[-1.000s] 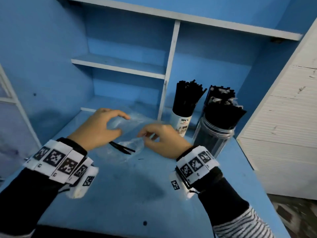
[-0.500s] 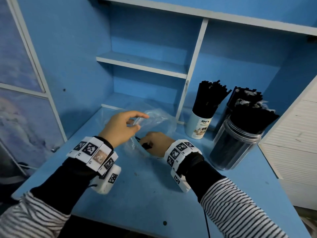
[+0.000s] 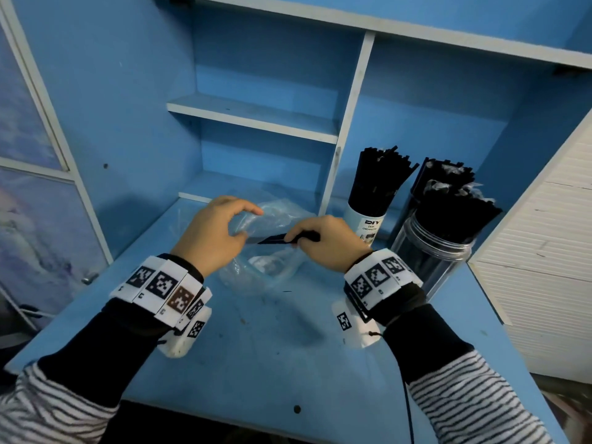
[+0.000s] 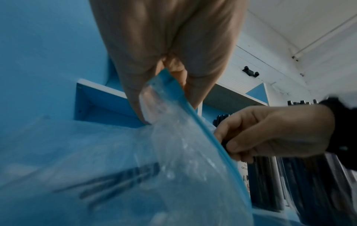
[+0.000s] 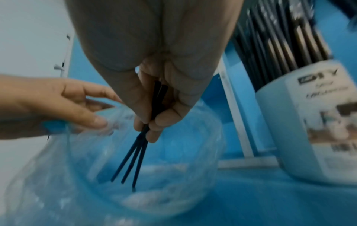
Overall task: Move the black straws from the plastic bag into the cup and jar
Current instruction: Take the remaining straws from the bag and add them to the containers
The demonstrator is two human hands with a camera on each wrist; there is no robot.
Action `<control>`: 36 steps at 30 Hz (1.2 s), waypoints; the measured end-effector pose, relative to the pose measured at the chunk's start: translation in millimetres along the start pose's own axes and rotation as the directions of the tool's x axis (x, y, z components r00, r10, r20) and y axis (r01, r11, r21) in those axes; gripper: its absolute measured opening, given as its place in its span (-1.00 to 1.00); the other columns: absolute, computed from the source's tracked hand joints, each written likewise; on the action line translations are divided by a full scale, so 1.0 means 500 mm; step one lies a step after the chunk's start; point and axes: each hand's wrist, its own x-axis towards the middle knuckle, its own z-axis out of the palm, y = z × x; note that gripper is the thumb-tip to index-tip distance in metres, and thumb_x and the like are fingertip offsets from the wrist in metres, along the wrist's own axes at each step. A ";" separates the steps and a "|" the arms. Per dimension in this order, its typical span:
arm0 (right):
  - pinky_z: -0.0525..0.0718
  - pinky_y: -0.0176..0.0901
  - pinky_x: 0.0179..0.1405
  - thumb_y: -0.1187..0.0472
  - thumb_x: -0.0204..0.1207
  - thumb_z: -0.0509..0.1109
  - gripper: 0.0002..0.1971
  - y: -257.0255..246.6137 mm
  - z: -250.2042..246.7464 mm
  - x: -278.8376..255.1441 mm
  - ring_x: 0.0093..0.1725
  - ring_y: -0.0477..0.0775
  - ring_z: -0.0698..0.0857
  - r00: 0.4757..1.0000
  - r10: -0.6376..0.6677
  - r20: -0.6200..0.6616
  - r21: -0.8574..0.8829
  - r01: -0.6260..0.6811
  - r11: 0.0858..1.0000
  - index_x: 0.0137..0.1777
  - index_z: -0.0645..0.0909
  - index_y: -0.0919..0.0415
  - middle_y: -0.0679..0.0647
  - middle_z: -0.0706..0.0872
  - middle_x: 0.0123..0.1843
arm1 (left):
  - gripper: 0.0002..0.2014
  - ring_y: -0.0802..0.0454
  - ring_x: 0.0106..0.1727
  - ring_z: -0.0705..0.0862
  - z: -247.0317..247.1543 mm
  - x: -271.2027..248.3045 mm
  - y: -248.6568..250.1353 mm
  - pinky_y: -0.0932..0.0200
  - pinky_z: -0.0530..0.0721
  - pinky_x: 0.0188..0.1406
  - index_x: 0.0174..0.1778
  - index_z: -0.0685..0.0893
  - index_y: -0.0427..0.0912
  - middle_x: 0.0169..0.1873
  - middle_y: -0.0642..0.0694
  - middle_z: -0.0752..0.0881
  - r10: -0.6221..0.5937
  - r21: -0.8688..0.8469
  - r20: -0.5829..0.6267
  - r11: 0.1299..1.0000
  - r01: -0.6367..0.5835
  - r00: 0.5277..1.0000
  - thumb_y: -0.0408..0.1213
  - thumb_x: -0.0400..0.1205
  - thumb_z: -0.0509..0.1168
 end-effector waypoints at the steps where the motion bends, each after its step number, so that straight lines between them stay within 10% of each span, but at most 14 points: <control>1: 0.52 -0.53 -0.33 0.38 0.51 0.30 -0.73 -0.006 -0.020 -0.010 -0.26 -0.16 0.68 0.999 0.000 -0.034 0.010 0.000 1.000 0.00 0.79 0.11 -0.01 0.81 -0.14 | -0.59 0.12 0.27 0.59 -0.002 -0.002 0.012 0.55 0.32 0.27 0.11 0.72 0.09 0.18 0.07 0.61 0.044 0.024 -0.056 0.999 -0.043 0.997 -0.51 0.48 0.42; 9: 0.42 -0.57 -0.45 0.36 0.47 0.32 -0.80 -0.092 -0.156 -0.095 -0.49 -0.32 0.56 0.988 -0.070 -0.137 0.005 0.071 0.997 -0.12 0.79 0.19 -0.15 0.67 -0.41 | -0.44 0.25 0.25 0.58 0.072 -0.010 0.143 0.52 0.42 0.28 0.34 0.58 -0.07 0.20 0.12 0.63 0.257 -0.155 0.043 0.956 -0.247 0.966 -0.31 0.42 0.56; 13: 0.45 -0.45 -0.47 0.33 0.51 0.27 -0.79 -0.100 -0.193 -0.119 -0.49 -0.16 0.51 0.987 -0.107 -0.119 -0.038 0.103 0.994 -0.02 0.70 0.08 0.11 0.78 -0.27 | -0.83 0.26 -0.30 0.58 0.132 0.002 0.179 0.43 0.51 -0.23 -0.20 0.61 0.00 -0.41 0.21 0.61 0.089 -0.278 -0.051 0.955 -0.100 0.995 -0.12 0.51 0.50; 17: 0.51 -0.44 -0.30 0.25 0.58 0.31 -0.87 -0.086 -0.197 -0.125 -0.37 -0.16 0.55 0.945 -0.184 -0.272 -0.066 0.172 0.983 0.08 0.63 0.12 0.01 0.68 -0.26 | -0.52 0.13 -0.59 0.22 0.164 0.011 0.211 0.18 0.18 -0.53 -0.53 0.27 -0.03 -0.69 0.09 0.27 -0.009 -0.419 0.034 0.908 0.022 0.999 0.05 0.66 0.22; 22: 0.65 -0.39 0.06 0.34 0.61 0.36 -0.78 -0.063 -0.174 -0.120 0.04 -0.24 0.67 0.872 -0.256 -0.418 0.075 0.314 0.946 0.22 0.66 0.20 -0.11 0.66 0.08 | -0.58 0.08 -0.51 0.30 0.192 0.017 0.228 0.10 0.30 -0.38 -0.47 0.33 -0.09 -0.55 -0.02 0.33 -0.049 -0.640 0.202 0.749 0.170 0.978 -0.05 0.71 0.16; 26: 0.52 -0.58 0.01 0.37 0.58 0.38 -0.85 -0.023 -0.135 -0.114 -0.11 -0.31 0.59 0.922 -0.235 -0.309 -0.053 0.230 0.972 0.10 0.71 0.29 -0.06 0.71 -0.01 | -0.63 0.05 -0.23 0.67 0.205 0.001 0.199 0.22 0.63 -0.01 -0.32 0.62 -0.17 -0.37 -0.01 0.68 -0.130 -0.368 0.423 0.880 0.301 0.897 -0.01 0.70 0.19; 31: 0.55 -0.51 -0.07 0.37 0.58 0.37 -0.89 0.000 -0.117 -0.113 -0.18 -0.18 0.61 0.916 -0.210 -0.342 -0.067 0.199 0.978 0.06 0.68 0.29 -0.02 0.65 -0.01 | -0.61 0.08 0.00 0.66 0.205 -0.016 0.157 0.38 0.48 -0.07 0.02 0.73 -0.23 -0.04 0.00 0.75 -0.163 -0.108 0.529 0.961 0.256 0.833 0.03 0.71 0.18; 36: 0.63 -0.19 0.23 0.33 0.58 0.39 -0.61 -0.025 -0.131 -0.121 0.14 -0.12 0.63 0.911 -0.224 -0.347 -0.006 0.237 0.972 0.41 0.54 0.22 0.03 0.62 0.24 | -0.57 0.12 -0.20 0.75 0.207 -0.016 0.180 0.32 0.52 -0.13 -0.39 0.55 -0.19 -0.40 -0.02 0.68 -0.155 -0.258 0.440 0.922 0.289 0.884 -0.08 0.77 0.10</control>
